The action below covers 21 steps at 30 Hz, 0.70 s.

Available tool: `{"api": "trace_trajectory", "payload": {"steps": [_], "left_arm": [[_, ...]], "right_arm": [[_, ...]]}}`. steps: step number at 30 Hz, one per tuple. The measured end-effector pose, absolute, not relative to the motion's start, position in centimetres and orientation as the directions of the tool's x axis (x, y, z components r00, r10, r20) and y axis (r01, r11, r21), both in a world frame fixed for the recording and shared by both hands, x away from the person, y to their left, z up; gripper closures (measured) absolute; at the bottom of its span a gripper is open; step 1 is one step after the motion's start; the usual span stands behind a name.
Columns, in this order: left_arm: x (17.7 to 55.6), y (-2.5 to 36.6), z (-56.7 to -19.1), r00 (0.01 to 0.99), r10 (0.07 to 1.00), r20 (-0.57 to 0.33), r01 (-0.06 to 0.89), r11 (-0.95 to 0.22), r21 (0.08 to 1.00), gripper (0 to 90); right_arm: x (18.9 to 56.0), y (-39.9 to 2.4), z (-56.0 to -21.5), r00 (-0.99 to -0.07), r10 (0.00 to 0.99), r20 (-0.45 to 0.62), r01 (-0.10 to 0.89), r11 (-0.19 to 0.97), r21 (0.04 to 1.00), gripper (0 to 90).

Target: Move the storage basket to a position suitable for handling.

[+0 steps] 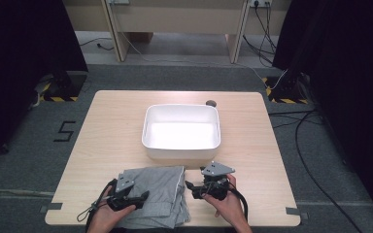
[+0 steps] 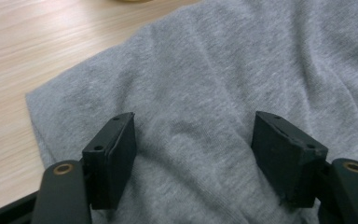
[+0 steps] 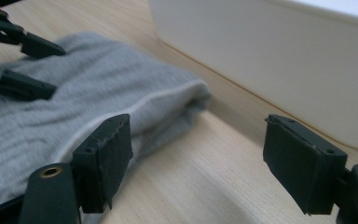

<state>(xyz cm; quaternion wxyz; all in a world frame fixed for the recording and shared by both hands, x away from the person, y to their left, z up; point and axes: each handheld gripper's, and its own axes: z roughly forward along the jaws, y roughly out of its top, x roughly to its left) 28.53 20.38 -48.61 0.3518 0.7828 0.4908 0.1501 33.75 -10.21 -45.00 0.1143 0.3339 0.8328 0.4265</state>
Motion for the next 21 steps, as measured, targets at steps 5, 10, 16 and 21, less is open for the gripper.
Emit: {"api": "trace_trajectory", "payload": {"steps": [5,10,16,21], "left_arm": [[28.9,18.9,-48.6,0.498,0.86,-0.11,0.656,-0.29,0.697,29.6],[30.0,16.6,-48.5,0.531,0.841,-0.103,0.646,-0.323,0.692,28.3],[30.8,15.1,-48.5,0.546,0.831,-0.103,0.638,-0.333,0.694,27.6],[31.8,14.3,-48.5,0.552,0.827,-0.108,0.636,-0.334,0.695,27.3]], "right_arm": [[33.3,-10.3,-44.5,-0.757,0.647,0.093,0.441,0.401,0.803,24.8],[33.2,-10.0,-45.0,-0.775,0.627,0.078,0.439,0.446,0.78,28.5],[34.5,-11.3,-47.3,-0.734,0.671,0.104,0.545,0.491,0.68,28.1],[35.0,-12.2,-47.3,-0.723,0.686,0.082,0.545,0.493,0.678,28.5]]}}
